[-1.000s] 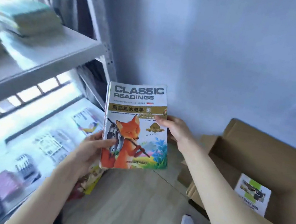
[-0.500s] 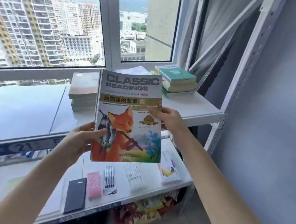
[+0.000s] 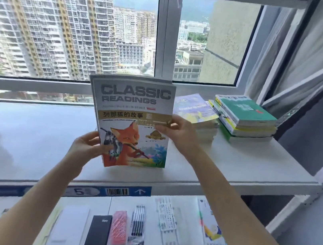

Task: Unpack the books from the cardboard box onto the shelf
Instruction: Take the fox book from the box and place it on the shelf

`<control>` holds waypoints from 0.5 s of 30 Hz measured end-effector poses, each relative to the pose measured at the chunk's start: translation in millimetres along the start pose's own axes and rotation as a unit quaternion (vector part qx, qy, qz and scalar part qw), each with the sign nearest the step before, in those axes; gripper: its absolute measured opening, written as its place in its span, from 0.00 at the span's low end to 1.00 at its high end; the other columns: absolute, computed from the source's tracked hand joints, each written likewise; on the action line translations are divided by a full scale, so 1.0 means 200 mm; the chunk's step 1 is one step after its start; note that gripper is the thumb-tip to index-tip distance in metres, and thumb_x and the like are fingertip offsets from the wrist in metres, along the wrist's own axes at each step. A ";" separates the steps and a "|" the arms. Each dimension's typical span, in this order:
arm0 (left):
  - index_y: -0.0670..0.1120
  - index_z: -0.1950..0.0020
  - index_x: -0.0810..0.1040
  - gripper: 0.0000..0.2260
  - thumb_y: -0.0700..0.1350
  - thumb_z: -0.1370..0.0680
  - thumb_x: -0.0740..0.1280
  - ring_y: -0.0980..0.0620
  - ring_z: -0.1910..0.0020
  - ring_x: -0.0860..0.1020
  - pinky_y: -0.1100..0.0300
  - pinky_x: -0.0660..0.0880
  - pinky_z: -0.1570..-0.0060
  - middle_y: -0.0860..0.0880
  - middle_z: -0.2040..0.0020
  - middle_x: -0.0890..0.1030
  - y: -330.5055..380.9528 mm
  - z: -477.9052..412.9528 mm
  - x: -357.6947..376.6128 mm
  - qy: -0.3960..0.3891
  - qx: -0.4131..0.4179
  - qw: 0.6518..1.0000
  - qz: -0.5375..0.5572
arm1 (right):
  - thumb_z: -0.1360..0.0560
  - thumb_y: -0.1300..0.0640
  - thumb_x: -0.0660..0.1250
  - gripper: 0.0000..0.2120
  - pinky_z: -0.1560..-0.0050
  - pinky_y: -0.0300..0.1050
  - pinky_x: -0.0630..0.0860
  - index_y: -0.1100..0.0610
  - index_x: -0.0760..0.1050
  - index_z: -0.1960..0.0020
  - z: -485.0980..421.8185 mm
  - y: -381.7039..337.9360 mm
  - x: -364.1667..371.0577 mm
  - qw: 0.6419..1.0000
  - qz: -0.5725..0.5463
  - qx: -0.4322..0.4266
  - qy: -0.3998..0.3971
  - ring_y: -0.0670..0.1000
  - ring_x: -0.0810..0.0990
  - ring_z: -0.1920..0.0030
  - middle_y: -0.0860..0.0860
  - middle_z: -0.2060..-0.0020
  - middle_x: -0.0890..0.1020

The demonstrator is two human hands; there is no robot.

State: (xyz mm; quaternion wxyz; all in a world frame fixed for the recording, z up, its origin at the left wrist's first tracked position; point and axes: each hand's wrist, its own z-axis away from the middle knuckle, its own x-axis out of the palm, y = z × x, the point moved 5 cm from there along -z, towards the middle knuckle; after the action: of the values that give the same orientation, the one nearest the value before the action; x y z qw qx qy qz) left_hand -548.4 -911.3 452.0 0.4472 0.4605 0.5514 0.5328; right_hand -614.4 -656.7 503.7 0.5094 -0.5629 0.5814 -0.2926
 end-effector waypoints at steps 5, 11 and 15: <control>0.49 0.47 0.83 0.19 0.39 0.36 0.78 0.49 0.53 0.83 0.60 0.77 0.54 0.47 0.51 0.86 -0.12 -0.04 -0.04 -0.010 -0.009 1.000 0.012 | 0.31 0.49 0.72 0.15 0.56 0.39 0.78 0.58 0.78 0.50 0.03 0.07 0.06 1.000 0.025 -0.007 0.011 0.42 0.80 0.61 0.45 0.60 0.83; 0.49 0.49 0.81 0.10 0.39 0.28 0.73 0.53 0.55 0.84 0.63 0.78 0.55 0.51 0.55 0.86 -0.14 -0.07 -0.09 -0.063 0.013 0.992 -0.109 | 0.33 0.45 0.70 0.11 0.46 0.59 0.77 0.45 0.79 0.52 0.04 0.11 0.08 0.999 0.036 0.020 -0.025 0.53 0.82 0.50 0.48 0.52 0.84; 0.48 0.51 0.81 0.07 0.37 0.26 0.70 0.54 0.59 0.84 0.63 0.80 0.58 0.53 0.59 0.86 -0.10 -0.10 -0.09 -0.061 0.025 0.989 -0.130 | 0.36 0.44 0.71 0.08 0.45 0.60 0.76 0.40 0.81 0.56 0.02 0.09 0.08 1.000 0.023 0.011 -0.015 0.53 0.83 0.51 0.47 0.55 0.86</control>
State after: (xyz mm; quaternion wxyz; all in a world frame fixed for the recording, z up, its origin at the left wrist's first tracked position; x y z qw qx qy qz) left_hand -566.1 -931.9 432.5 0.5337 0.4276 0.5916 0.4271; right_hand -613.8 -667.7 481.5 0.5308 -0.5477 0.5833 -0.2792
